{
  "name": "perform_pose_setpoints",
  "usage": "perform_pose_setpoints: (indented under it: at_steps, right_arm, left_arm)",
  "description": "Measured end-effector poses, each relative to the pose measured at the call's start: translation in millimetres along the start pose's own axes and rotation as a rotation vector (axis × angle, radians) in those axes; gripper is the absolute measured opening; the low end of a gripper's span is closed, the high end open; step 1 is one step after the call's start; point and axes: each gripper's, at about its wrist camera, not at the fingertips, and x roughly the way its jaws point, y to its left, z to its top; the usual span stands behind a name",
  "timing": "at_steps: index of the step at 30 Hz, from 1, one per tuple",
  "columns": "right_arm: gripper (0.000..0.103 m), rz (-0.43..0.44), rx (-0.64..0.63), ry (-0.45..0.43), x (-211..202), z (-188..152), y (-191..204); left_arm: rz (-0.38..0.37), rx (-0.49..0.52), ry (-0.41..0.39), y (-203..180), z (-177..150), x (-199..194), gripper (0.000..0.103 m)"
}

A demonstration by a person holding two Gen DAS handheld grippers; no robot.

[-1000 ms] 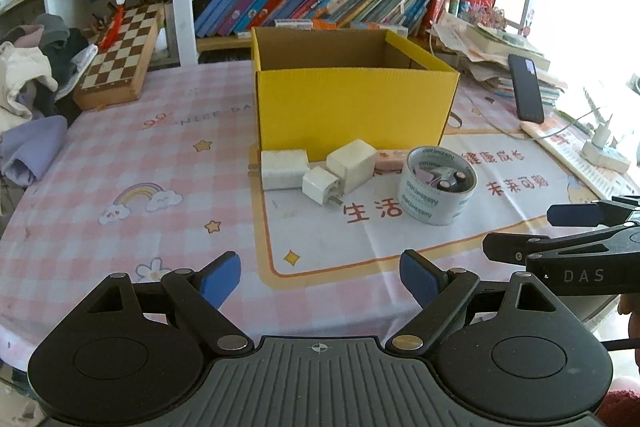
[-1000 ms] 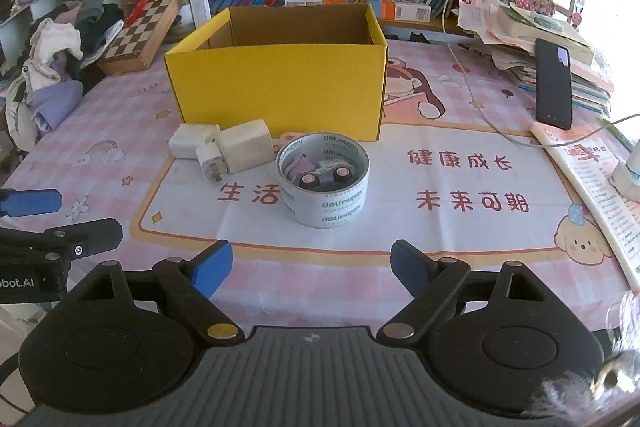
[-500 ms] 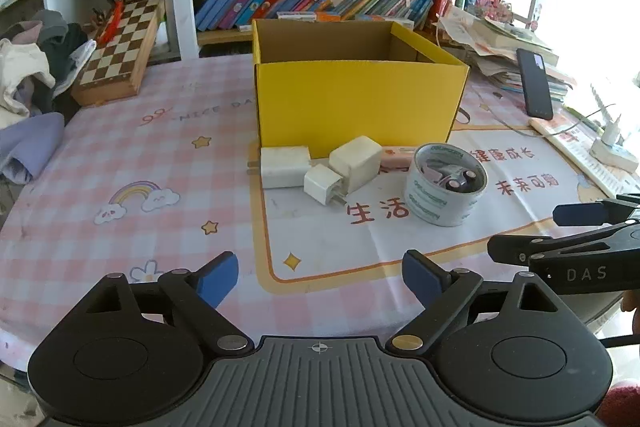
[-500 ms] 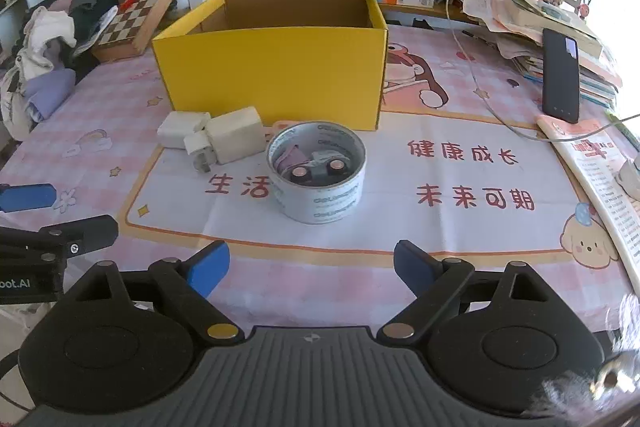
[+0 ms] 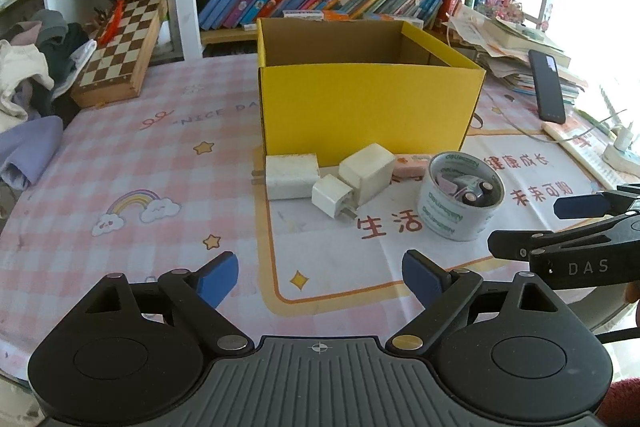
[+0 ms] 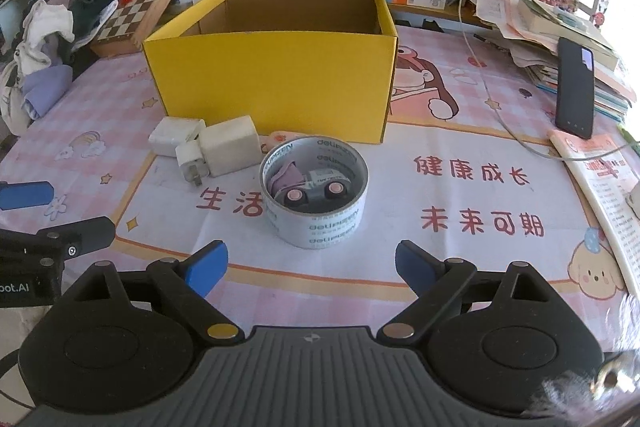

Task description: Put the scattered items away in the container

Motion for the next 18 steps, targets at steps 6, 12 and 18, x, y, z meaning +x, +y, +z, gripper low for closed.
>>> perform_pose_setpoints:
  at_steps: [6,12,18]
  right_arm:
    - [0.092,0.001,-0.007,0.01,7,6,-3]
    - [0.095,0.005,-0.013,0.014,13,12,-4]
    - [0.099,0.011,-0.035,0.026,23,20,-2]
  left_arm:
    - [-0.012,0.001,0.0,-2,4,6,0.091]
    - [-0.001,-0.019,-0.005,1,6,9,0.091]
    - [0.017,-0.045,0.002,7,6,12,0.091]
